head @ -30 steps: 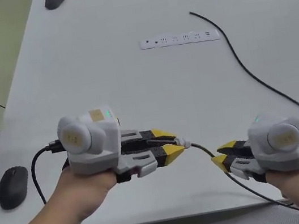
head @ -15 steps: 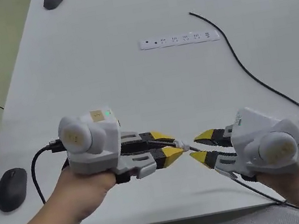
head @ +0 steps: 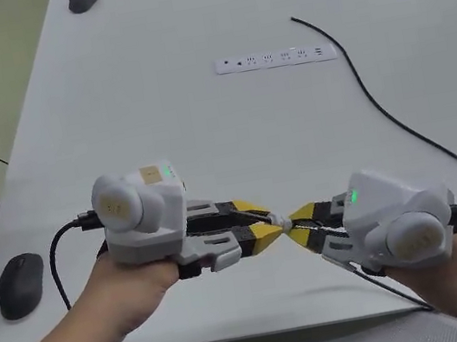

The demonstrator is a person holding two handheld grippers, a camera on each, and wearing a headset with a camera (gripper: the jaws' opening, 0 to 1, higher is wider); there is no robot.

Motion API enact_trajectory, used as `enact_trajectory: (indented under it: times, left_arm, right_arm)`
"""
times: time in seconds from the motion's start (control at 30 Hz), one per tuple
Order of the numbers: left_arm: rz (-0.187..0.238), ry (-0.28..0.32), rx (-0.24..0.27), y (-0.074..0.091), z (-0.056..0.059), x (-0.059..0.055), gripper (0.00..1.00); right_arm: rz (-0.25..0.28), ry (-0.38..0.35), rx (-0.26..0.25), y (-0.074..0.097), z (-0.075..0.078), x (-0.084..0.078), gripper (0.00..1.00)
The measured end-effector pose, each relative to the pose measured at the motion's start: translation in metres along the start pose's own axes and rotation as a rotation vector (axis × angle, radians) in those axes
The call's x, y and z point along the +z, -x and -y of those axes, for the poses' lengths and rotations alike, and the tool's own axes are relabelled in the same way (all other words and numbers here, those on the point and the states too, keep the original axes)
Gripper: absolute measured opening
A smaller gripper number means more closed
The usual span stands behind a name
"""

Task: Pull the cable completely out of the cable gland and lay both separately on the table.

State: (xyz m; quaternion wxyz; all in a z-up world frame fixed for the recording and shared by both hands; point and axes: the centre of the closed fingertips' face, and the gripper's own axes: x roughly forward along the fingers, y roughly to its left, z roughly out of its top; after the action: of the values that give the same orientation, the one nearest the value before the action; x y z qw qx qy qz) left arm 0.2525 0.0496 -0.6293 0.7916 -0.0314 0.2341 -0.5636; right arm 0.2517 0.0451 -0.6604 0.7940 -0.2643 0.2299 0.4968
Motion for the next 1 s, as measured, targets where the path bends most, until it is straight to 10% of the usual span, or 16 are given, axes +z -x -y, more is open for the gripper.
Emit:
enact_trajectory:
  times: [1.0]
  left_arm:
    - [0.062, 0.034, 0.028, 0.000, -0.003, 0.015, 0.15]
  right_arm:
    - [-0.090, -0.233, -0.044, 0.006, 0.024, -0.055, 0.00]
